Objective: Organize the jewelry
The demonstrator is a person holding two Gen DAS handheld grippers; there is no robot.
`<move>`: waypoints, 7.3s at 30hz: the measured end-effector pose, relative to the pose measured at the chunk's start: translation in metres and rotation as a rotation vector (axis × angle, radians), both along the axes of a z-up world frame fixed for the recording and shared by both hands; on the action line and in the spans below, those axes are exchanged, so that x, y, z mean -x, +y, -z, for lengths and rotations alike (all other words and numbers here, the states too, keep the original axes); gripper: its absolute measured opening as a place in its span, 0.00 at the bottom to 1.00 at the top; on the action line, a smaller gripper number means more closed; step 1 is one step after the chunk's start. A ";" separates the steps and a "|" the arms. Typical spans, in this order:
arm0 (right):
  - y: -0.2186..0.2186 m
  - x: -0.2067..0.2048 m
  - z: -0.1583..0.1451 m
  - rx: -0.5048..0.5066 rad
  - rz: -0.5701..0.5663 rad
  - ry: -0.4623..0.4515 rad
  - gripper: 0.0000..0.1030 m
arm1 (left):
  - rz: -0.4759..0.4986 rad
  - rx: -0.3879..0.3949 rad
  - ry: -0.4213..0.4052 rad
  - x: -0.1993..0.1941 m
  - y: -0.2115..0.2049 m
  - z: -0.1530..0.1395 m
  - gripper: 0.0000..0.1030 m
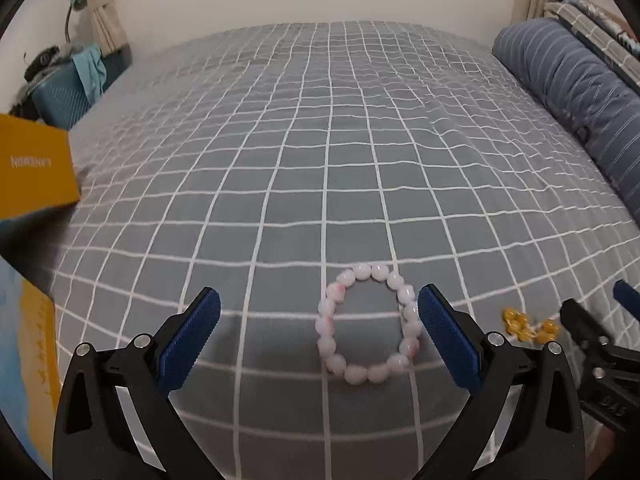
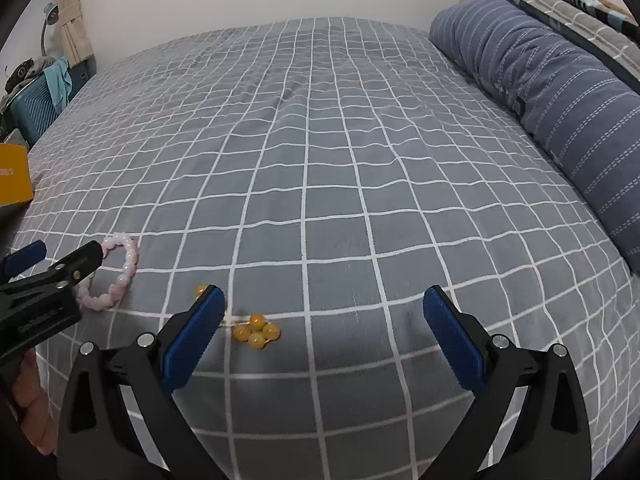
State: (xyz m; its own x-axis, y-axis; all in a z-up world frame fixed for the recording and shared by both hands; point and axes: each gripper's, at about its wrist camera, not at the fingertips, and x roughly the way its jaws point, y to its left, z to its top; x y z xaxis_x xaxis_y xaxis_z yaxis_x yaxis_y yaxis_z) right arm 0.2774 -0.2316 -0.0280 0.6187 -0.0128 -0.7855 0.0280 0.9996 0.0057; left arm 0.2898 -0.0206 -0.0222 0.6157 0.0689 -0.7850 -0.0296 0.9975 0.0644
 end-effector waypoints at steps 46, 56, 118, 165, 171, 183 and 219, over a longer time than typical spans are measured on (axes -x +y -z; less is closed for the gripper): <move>0.029 0.005 0.003 -0.043 -0.099 0.050 0.09 | 0.053 0.074 0.059 0.012 0.000 0.004 0.11; 0.032 0.013 -0.014 -0.045 -0.101 0.004 0.09 | 0.055 0.089 0.052 0.027 0.005 -0.012 0.11; 0.208 0.141 -0.113 -0.075 -0.290 -0.132 0.09 | -0.201 0.093 -0.125 0.214 0.165 -0.122 0.11; 0.449 0.185 -0.091 -0.050 -0.567 -0.061 0.47 | -0.507 0.023 -0.050 0.300 0.386 -0.101 0.19; 0.417 0.212 -0.108 -0.088 -0.541 -0.158 0.81 | -0.509 -0.026 -0.145 0.330 0.369 -0.124 0.55; 0.392 0.263 -0.107 -0.026 -0.540 -0.233 0.93 | -0.525 -0.004 -0.212 0.382 0.352 -0.127 0.90; 0.387 0.277 -0.105 -0.038 -0.539 -0.225 0.93 | -0.526 -0.001 -0.192 0.400 0.350 -0.111 0.94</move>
